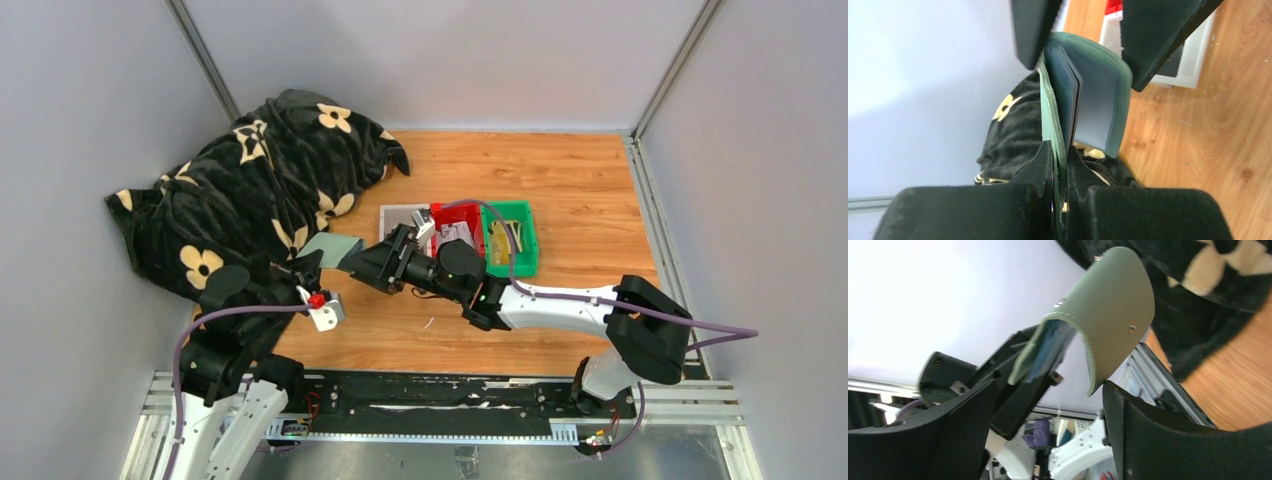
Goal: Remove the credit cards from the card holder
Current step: Place the card holder at the corner of the board.
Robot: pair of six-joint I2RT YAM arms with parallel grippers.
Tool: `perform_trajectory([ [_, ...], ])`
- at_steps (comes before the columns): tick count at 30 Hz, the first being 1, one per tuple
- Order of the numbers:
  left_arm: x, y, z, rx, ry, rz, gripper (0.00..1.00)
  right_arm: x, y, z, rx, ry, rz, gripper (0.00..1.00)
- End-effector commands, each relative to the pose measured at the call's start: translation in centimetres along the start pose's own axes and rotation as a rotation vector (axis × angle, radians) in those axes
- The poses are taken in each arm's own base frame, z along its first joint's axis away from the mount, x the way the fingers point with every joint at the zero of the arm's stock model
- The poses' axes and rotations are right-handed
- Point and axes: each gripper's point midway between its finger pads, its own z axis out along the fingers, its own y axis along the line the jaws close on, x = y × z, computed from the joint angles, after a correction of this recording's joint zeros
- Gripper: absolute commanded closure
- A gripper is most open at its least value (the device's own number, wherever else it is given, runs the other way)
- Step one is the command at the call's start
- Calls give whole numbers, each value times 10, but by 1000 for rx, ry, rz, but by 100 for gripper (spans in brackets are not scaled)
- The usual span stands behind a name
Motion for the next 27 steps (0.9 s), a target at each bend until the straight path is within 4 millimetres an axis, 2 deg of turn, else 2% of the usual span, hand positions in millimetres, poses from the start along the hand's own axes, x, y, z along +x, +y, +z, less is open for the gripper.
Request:
perform_trajectory([
  [1, -5, 13, -2, -70, -23, 57, 100, -10, 46, -1, -200, -77, 37, 19],
  [5, -8, 10, -3, -72, -41, 77, 100, -11, 50, 0, -210, -93, 23, 18],
  [10, -15, 9, -4, -67, -77, 78, 100, -12, 33, 13, -103, -97, 33, 18],
  [12, -18, 6, -5, -68, -95, 98, 100, -21, 23, 14, -40, -147, 33, 28],
  [13, -19, 3, -5, -66, -104, 107, 100, -24, 20, 13, -15, -162, 24, 36],
  [15, -22, -1, -6, -67, -128, 127, 100, -28, 12, 11, 29, -183, 18, 60],
  [16, -24, -5, -6, -65, -142, 134, 100, -30, 9, 9, 47, -188, 21, 75],
  [17, -25, -8, -7, -62, -157, 139, 93, -32, 5, 7, 60, -191, 20, 88],
  [18, -27, -12, -7, -60, -172, 143, 80, -33, 3, 5, 67, -189, 14, 98],
  [20, -29, -20, -7, -46, -191, 143, 34, -33, -1, 1, 81, -163, -7, 100],
  [21, -27, -24, -7, -35, -190, 138, 14, -32, -4, -2, 86, -143, -16, 100],
  [22, -25, -28, -7, -21, -181, 121, 2, -27, -9, -7, 103, -110, -24, 100],
  [25, -13, -31, -6, 17, -108, 0, 0, -17, -30, -32, 167, -32, -74, 100],
  [27, -5, -35, -5, 80, -41, -107, 0, -8, -57, -56, 241, 22, -90, 100],
])
